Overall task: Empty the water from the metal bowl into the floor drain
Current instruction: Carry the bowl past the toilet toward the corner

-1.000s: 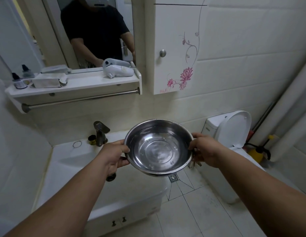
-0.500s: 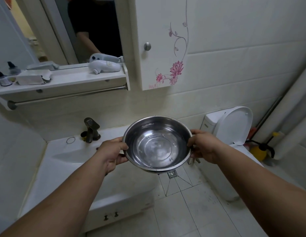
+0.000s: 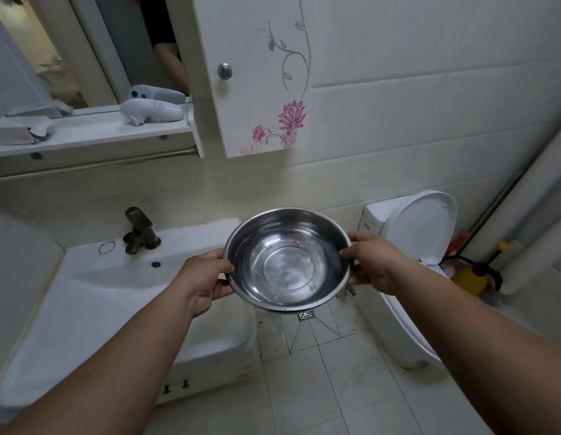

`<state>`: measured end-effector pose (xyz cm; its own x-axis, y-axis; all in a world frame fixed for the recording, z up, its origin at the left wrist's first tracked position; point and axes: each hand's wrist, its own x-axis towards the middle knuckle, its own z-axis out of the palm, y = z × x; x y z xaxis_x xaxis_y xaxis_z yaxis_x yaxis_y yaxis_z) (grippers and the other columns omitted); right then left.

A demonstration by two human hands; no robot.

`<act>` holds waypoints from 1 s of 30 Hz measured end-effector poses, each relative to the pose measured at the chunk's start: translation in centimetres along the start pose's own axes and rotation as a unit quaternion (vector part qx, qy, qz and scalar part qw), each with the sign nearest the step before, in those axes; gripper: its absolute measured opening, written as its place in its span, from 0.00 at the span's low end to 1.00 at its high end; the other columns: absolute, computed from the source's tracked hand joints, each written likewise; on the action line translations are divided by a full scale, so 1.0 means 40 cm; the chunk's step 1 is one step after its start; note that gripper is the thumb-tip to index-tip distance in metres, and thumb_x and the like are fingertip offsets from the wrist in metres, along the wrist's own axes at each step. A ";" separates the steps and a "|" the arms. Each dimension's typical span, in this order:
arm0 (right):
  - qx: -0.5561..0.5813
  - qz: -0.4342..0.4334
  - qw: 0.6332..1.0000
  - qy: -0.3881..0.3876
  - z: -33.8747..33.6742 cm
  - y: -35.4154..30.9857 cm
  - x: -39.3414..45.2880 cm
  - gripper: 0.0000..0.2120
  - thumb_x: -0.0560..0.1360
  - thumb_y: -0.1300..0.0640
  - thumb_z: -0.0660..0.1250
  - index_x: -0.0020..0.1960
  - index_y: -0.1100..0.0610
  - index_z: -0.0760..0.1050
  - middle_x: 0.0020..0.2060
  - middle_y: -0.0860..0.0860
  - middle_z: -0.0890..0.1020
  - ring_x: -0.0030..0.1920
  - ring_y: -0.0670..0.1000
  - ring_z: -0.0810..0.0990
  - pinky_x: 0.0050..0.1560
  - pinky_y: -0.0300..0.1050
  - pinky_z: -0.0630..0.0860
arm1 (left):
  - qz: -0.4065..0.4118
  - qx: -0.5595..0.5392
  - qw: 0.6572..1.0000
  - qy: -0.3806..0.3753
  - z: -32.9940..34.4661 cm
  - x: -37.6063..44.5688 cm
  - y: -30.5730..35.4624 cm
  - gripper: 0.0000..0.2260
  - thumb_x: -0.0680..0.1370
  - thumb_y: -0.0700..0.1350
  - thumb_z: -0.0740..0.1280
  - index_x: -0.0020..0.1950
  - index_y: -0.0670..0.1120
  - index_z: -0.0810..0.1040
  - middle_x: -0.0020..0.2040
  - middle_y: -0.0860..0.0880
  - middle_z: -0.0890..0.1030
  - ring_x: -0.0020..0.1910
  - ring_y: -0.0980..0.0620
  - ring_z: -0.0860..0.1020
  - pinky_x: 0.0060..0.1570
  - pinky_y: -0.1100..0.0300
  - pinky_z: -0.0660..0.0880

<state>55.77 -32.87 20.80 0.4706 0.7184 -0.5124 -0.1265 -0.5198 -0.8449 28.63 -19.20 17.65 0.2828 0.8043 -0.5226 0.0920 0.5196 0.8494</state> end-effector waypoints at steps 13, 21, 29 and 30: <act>-0.034 -0.002 0.998 0.055 -0.122 0.025 0.097 0.15 0.82 0.66 0.60 0.57 0.50 0.81 0.37 0.57 0.82 0.34 0.55 0.82 0.31 0.48 0.81 | -0.031 0.006 0.999 -0.020 0.164 0.125 -0.043 0.20 0.75 0.26 0.62 0.52 0.45 0.87 0.39 0.43 0.88 0.33 0.45 0.86 0.33 0.52 0.84; -0.022 0.012 0.997 0.068 -0.167 0.015 0.178 0.16 0.82 0.67 0.61 0.55 0.47 0.79 0.41 0.59 0.84 0.39 0.58 0.83 0.38 0.55 0.85 | -0.036 0.005 0.998 -0.041 0.227 0.228 -0.028 0.20 0.73 0.27 0.64 0.52 0.47 0.88 0.42 0.42 0.89 0.37 0.43 0.88 0.35 0.52 0.84; -0.018 0.028 0.998 0.053 -0.215 0.010 0.268 0.19 0.78 0.70 0.61 0.56 0.48 0.79 0.40 0.61 0.84 0.38 0.58 0.83 0.40 0.58 0.86 | -0.025 0.018 0.999 -0.042 0.284 0.285 -0.007 0.19 0.73 0.28 0.65 0.53 0.48 0.87 0.44 0.41 0.89 0.38 0.43 0.88 0.37 0.50 0.84; -0.020 0.026 0.998 0.048 -0.227 0.008 0.283 0.20 0.78 0.70 0.61 0.57 0.48 0.78 0.40 0.61 0.84 0.37 0.58 0.84 0.38 0.56 0.87 | -0.024 0.014 0.999 -0.038 0.295 0.290 -0.007 0.20 0.73 0.28 0.65 0.54 0.48 0.87 0.45 0.42 0.89 0.39 0.43 0.88 0.37 0.50 0.84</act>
<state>68.98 -29.10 16.11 0.5452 0.6434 -0.5374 -0.1185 -0.5754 -0.8092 43.16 -13.40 12.20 0.3492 0.7543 -0.5560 0.1340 0.5470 0.8263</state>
